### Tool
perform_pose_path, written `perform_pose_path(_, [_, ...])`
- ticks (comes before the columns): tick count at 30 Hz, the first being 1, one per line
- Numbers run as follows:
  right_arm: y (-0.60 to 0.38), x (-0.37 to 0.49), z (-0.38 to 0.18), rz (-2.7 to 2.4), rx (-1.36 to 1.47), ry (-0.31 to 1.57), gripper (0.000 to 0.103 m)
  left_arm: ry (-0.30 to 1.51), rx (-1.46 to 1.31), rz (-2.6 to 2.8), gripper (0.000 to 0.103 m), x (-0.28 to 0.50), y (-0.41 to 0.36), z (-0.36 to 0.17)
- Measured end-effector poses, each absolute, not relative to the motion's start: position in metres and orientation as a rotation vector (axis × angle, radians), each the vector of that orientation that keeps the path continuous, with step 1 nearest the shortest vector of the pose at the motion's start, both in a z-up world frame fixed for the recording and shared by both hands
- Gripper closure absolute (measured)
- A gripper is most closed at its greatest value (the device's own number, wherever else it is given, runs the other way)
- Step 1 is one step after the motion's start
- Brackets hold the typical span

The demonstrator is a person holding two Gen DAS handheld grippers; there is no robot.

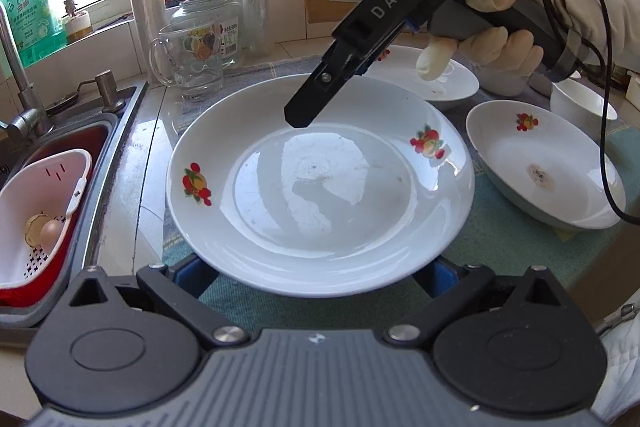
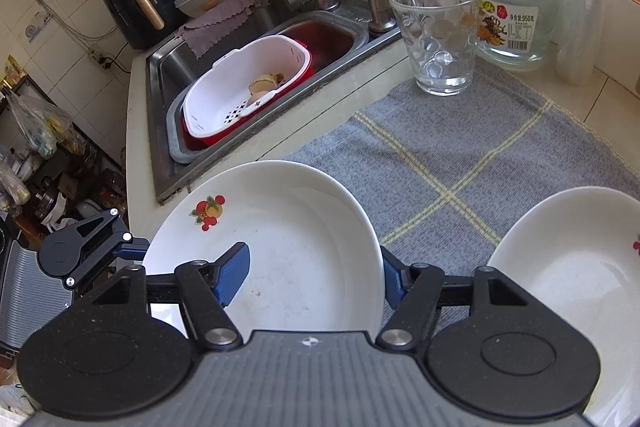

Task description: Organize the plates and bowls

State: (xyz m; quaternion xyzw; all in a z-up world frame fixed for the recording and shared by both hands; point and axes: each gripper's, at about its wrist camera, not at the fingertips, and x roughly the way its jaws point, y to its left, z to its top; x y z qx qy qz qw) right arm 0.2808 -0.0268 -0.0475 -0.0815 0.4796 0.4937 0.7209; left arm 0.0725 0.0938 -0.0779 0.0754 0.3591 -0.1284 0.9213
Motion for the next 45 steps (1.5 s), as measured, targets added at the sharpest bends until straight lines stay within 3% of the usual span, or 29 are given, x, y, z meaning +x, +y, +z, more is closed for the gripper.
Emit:
perform_pose_path(27, [0.001,0.344,-0.073,0.975,-0.160,1.068,0.031,0.751,0.148,-0.331,0.002,0.150,0.134,-0.093])
perform_pose_path(29, [0.001,0.345,-0.075,0.968,-0.160,1.076,0.028,0.757,0.147,-0.326,0.002,0.151,0.135,-0.094])
perform_pose_path(36, [-0.001,0.339,-0.066,0.956,-0.129,1.017,0.004,0.743,0.149,-0.333,0.002,0.148,0.132,-0.091])
perform_pose_path(45, [-0.005,0.323,-0.056,0.937,-0.152,0.980,0.000,0.735,0.136,-0.301,0.002,0.141,0.132,-0.086])
